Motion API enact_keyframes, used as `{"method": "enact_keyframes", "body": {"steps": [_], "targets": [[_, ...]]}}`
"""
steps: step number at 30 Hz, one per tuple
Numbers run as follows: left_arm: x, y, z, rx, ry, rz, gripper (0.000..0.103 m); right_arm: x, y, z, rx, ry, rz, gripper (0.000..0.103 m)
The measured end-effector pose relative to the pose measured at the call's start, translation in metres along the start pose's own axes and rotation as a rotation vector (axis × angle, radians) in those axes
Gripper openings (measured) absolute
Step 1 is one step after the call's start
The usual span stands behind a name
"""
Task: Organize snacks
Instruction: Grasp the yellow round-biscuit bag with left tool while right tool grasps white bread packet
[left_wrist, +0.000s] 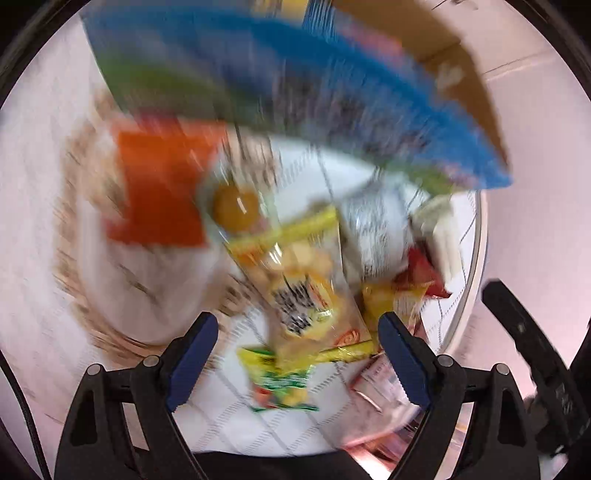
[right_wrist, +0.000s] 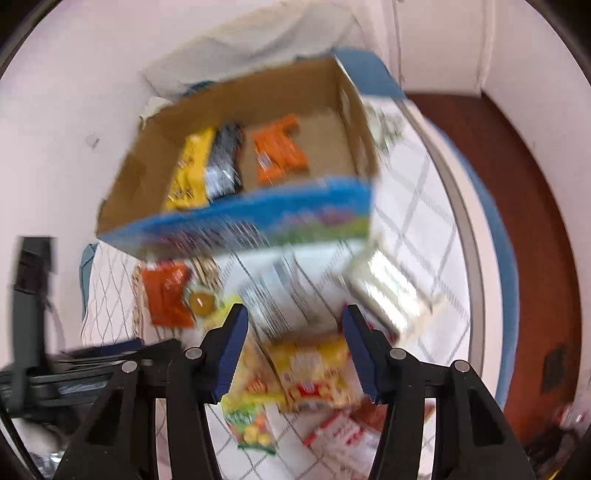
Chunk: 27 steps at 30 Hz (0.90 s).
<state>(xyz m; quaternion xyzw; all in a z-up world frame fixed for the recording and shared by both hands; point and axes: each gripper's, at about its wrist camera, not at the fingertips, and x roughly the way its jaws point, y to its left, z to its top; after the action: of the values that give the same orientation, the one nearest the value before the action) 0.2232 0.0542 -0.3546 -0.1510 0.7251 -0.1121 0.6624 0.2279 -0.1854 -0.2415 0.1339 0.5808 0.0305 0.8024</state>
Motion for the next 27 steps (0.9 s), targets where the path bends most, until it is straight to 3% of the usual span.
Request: {"method": "enact_keyframes", "body": {"steps": [3,6,8,9,15,18,23,27], "targets": [[0.039,0.000,0.011,-0.066,0.075,-0.029,0.088,0.013,-0.020,-0.014,0.059,0.048,0.001,0.057],[0.062,-0.003,0.017,-0.085,0.093,-0.015,0.088,0.018,-0.027,-0.021,0.062,0.063,-0.005,0.057],[0.064,-0.003,0.017,-0.068,0.073,0.003,0.067,0.020,-0.027,-0.020,0.043,0.064,-0.012,0.058],[0.063,-0.003,0.015,-0.048,0.065,0.019,0.065,0.021,-0.025,-0.018,0.029,0.064,-0.009,0.058],[0.047,0.022,-0.002,0.070,-0.005,0.206,0.063,0.044,0.003,0.003,-0.099,0.080,-0.021,0.065],[0.045,0.036,-0.009,0.084,-0.017,0.257,0.063,0.074,0.022,0.012,-0.179,0.116,-0.046,0.067],[0.046,0.047,-0.014,0.069,-0.024,0.246,0.064,0.126,0.045,0.018,-0.268,0.216,-0.084,0.072],[0.045,0.048,-0.017,0.073,-0.044,0.244,0.064,0.136,0.047,0.014,-0.263,0.231,-0.146,0.062]]}}
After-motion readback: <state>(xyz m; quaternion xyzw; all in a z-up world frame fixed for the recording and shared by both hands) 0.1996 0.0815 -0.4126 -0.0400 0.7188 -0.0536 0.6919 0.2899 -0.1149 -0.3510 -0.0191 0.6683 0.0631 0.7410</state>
